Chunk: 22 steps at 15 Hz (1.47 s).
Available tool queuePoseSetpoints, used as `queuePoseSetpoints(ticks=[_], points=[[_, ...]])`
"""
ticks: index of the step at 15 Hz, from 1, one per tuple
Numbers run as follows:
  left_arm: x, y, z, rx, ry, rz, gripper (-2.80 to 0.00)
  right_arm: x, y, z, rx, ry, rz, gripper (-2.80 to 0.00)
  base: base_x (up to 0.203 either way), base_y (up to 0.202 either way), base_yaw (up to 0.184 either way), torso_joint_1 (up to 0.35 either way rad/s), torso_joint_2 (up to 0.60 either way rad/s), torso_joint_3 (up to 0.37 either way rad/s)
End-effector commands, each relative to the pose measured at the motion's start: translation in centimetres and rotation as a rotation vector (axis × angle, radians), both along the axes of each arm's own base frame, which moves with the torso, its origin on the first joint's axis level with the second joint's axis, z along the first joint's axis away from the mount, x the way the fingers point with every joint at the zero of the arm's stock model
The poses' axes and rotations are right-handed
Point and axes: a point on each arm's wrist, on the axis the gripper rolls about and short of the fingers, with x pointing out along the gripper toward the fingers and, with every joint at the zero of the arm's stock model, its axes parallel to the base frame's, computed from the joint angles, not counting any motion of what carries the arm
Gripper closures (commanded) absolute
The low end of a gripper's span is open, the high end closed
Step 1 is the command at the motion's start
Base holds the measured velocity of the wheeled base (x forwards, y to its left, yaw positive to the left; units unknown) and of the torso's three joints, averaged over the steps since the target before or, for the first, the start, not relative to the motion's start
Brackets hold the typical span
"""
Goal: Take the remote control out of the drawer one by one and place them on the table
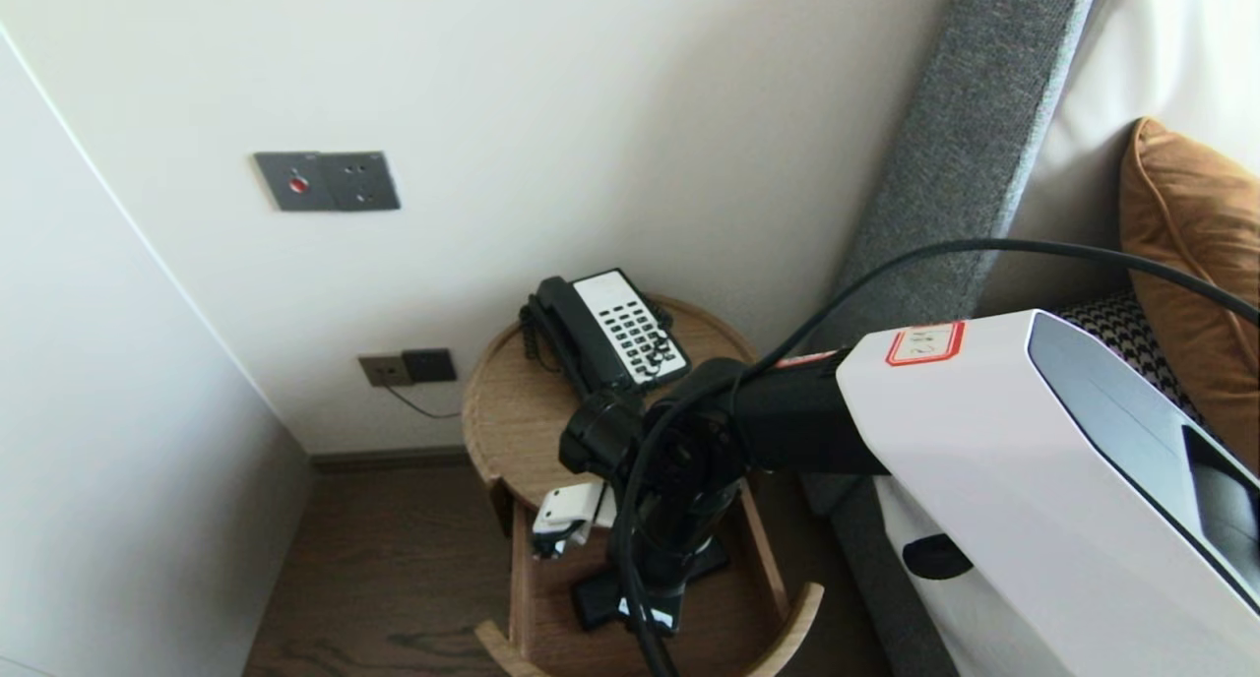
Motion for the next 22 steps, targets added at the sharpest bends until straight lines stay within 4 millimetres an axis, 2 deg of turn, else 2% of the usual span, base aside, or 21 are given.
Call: queuePoseSetpoints(ticks=[1,5,11,17,22], points=[[0.0,0.0,0.0,-0.001,0.000,0.000,0.00,0.1,0.1,-0.7,-0.030,-0.010,0.001,-2.80,0.000,0.000,0.000,0.000,0.00,0.000],[0.0,0.0,0.0,-0.001,-0.001,-0.001,0.00,0.3,0.0,-1.6,-0.097,-0.050,0.009,-2.80,0.000,0.000,0.000,0.000,0.00,0.000],[0.0,0.0,0.0,-0.001,-0.001,0.000,0.00,0.5,1.2,-3.8,-0.128,-0.081,0.046,-2.80,0.000,0.000,0.000,0.000,0.00,0.000],[0.0,0.0,0.0,-0.001,-0.002,0.001,0.00,0.8,1.6,-4.6,-0.131,-0.081,0.046,-2.80,0.000,0.000,0.000,0.000,0.00,0.000],[0.0,0.0,0.0,-0.001,-0.001,0.001,0.00,-0.1,2.0,-4.4,-0.133,-0.074,0.059,-2.80,0.000,0.000,0.000,0.000,0.00,0.000]])
